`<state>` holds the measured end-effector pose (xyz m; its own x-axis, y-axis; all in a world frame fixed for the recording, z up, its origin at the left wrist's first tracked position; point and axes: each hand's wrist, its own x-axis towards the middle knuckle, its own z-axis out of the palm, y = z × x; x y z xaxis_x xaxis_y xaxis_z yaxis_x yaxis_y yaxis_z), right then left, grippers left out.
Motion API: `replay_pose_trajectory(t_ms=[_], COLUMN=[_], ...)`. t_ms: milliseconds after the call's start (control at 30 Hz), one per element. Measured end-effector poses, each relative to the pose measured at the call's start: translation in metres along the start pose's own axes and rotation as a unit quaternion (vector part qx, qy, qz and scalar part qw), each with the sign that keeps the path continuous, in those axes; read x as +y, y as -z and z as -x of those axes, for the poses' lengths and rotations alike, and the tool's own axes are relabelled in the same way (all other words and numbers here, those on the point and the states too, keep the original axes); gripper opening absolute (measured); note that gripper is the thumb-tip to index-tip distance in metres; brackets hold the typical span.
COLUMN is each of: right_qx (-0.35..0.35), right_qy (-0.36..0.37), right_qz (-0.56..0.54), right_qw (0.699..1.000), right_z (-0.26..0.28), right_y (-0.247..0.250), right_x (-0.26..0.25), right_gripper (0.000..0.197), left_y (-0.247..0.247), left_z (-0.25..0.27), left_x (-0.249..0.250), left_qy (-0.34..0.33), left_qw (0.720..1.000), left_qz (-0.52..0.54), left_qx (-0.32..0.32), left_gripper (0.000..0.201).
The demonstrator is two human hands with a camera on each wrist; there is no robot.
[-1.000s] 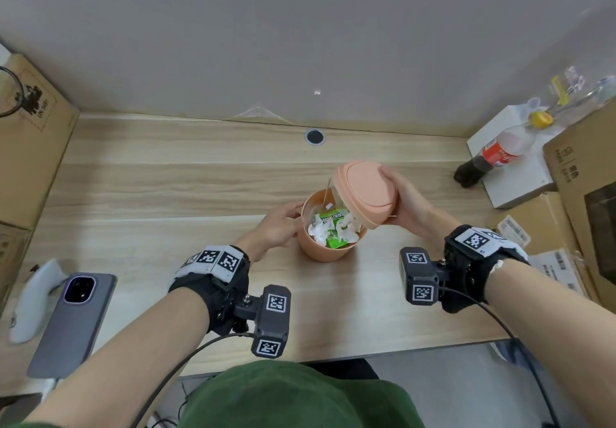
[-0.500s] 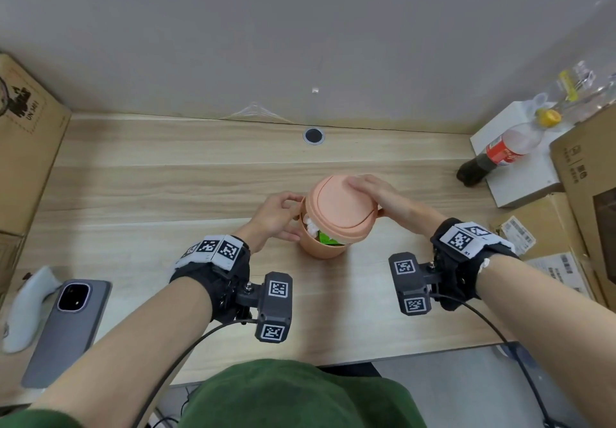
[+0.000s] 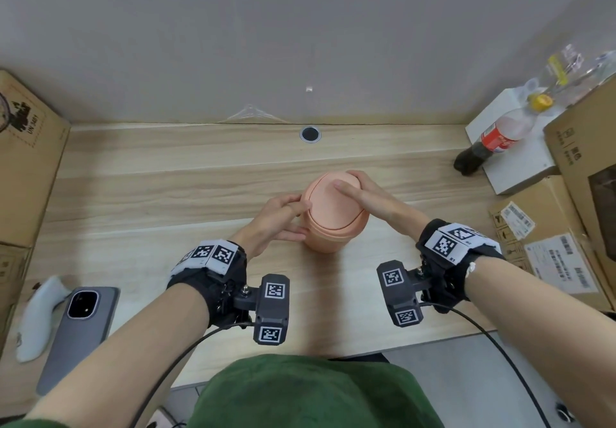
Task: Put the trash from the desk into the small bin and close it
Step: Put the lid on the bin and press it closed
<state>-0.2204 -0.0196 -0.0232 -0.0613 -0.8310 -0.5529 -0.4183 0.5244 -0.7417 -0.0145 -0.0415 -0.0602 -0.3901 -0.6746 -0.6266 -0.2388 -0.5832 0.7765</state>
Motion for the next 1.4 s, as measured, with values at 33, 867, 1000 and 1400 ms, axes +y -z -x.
replay_pose_trajectory(t_ms=[33, 867, 1000, 1400], right_qx=[-0.001, -0.017, 0.073, -0.035], right_qy=[0.0, 0.039, 0.045, 0.087], right_qz=[0.01, 0.039, 0.129, 0.007], right_qw=[1.0, 0.998, 0.988, 0.996], right_z=[0.0, -0.006, -0.006, 0.03], right_y=[0.0, 0.003, -0.004, 0.027], right_x=[0.0, 0.012, 0.008, 0.022], right_gripper=[0.068, 0.075, 0.073, 0.056], left_y=[0.0, 0.006, -0.001, -0.025], left_z=[0.0, 0.001, 0.0, -0.019], left_x=[-0.001, -0.007, -0.002, 0.021], left_qy=[-0.005, -0.042, -0.092, -0.217], left_qw=[1.0, 0.994, 0.985, 0.872], left_qz=[-0.002, -0.1, -0.146, -0.432], left_qx=[-0.002, 0.004, 0.027, -0.076], left_gripper=[0.046, 0.055, 0.052, 0.124])
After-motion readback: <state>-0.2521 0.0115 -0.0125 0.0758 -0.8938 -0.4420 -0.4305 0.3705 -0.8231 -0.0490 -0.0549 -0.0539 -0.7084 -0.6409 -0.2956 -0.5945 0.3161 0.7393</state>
